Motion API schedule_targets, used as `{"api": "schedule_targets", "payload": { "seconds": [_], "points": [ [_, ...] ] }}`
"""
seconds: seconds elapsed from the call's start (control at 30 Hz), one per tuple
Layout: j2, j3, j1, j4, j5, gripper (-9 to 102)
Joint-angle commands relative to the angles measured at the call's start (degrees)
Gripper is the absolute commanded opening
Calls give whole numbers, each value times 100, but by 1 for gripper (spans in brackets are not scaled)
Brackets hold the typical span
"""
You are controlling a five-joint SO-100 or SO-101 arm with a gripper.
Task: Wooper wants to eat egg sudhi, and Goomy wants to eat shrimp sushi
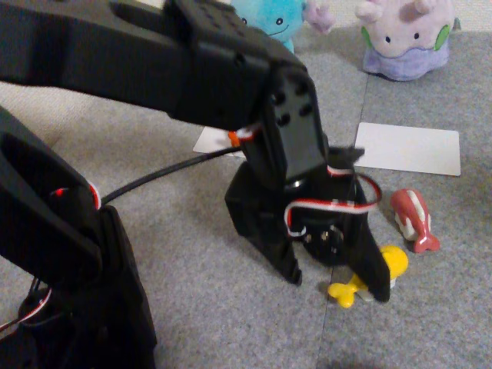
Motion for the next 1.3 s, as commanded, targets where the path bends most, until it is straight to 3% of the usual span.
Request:
{"api": "schedule_targets", "payload": {
  "seconds": [0.0,0.17,1.27],
  "points": [
    [-26,-220,18,-114,9,30],
    [-53,-448,334,-185,-79,26],
    [-132,-589,246,-756,387,26]
  ]
}}
